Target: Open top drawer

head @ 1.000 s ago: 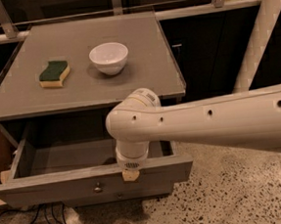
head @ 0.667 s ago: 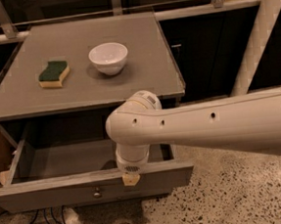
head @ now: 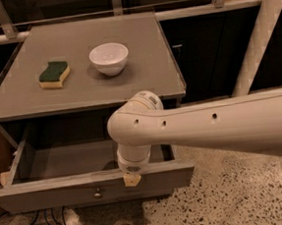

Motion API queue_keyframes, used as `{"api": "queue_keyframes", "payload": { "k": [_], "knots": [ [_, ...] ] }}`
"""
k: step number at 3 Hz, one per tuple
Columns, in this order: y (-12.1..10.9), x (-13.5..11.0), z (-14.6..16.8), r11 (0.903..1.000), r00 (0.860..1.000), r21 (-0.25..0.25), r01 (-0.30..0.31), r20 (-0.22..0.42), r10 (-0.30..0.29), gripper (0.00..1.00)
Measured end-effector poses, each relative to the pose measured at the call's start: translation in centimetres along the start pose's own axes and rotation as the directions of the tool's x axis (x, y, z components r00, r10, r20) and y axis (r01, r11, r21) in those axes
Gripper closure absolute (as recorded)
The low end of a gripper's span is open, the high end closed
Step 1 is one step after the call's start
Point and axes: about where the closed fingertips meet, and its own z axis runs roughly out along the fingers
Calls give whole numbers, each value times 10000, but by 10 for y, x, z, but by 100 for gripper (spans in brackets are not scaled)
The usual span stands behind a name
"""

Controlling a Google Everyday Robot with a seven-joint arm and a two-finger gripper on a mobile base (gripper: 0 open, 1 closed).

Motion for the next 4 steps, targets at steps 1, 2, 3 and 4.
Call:
{"api": "queue_keyframes", "payload": {
  "k": [1,2,3,4],
  "knots": [
    [0,0,0,10000,10000,0,0,0,0,35],
    [0,0,0,10000,10000,0,1,-1,-1,4],
    [0,0,0,10000,10000,0,1,-1,-1,0],
    [0,0,0,10000,10000,1,1,-1,-1,0]
  ]
}}
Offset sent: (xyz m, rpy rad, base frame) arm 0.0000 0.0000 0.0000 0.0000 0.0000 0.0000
